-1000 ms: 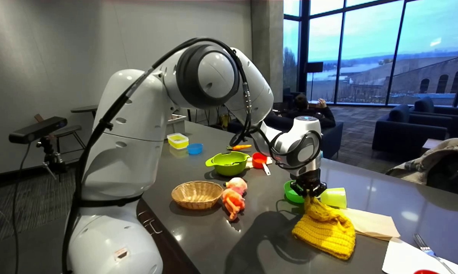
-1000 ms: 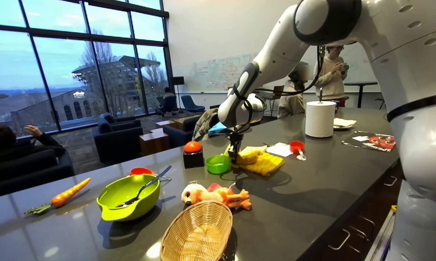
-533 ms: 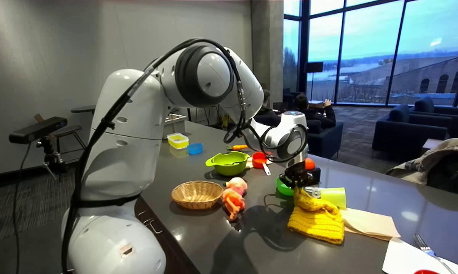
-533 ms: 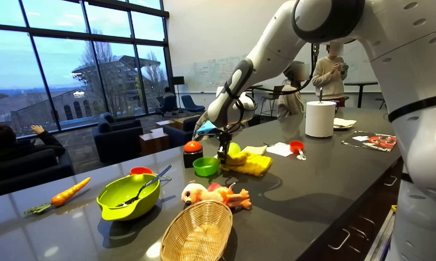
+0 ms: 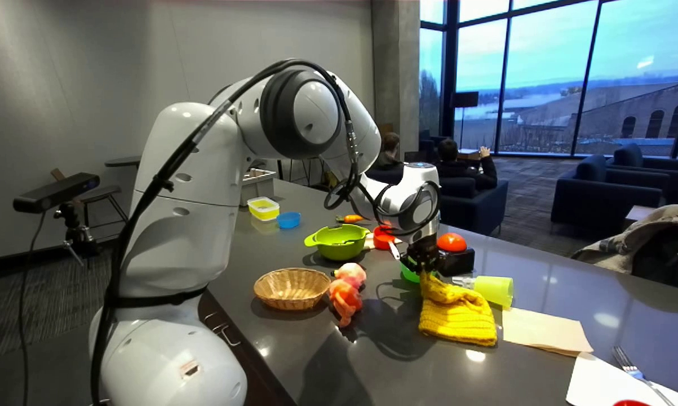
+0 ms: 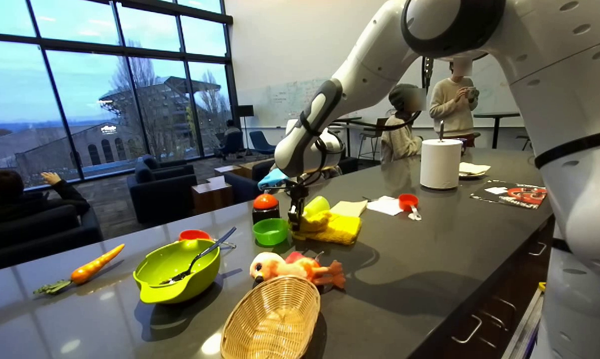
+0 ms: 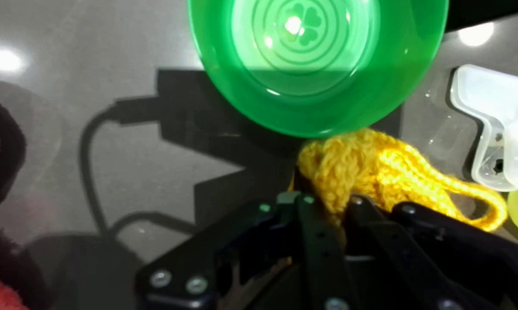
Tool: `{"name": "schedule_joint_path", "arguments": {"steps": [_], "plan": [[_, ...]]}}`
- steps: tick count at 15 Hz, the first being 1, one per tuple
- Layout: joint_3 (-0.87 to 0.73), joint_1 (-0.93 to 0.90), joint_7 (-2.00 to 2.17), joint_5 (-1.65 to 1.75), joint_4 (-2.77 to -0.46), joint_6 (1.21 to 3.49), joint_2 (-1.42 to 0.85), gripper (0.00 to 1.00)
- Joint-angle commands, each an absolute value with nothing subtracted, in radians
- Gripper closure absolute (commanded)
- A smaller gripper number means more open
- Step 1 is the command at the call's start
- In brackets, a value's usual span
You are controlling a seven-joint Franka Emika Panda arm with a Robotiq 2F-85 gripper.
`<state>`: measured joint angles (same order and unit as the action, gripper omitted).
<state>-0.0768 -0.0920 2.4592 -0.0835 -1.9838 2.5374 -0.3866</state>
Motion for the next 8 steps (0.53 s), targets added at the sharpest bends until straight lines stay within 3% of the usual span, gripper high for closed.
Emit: {"name": "schedule_joint_path", "arguments": {"steps": [1, 8], "plan": [[-0.047, -0.084, 2.439, -0.135, -2.019, 2.509, -0.388, 0.98], [-0.051, -0.021, 2.417, -0.308, -2.215, 2.561, -0.344, 0.98]]}}
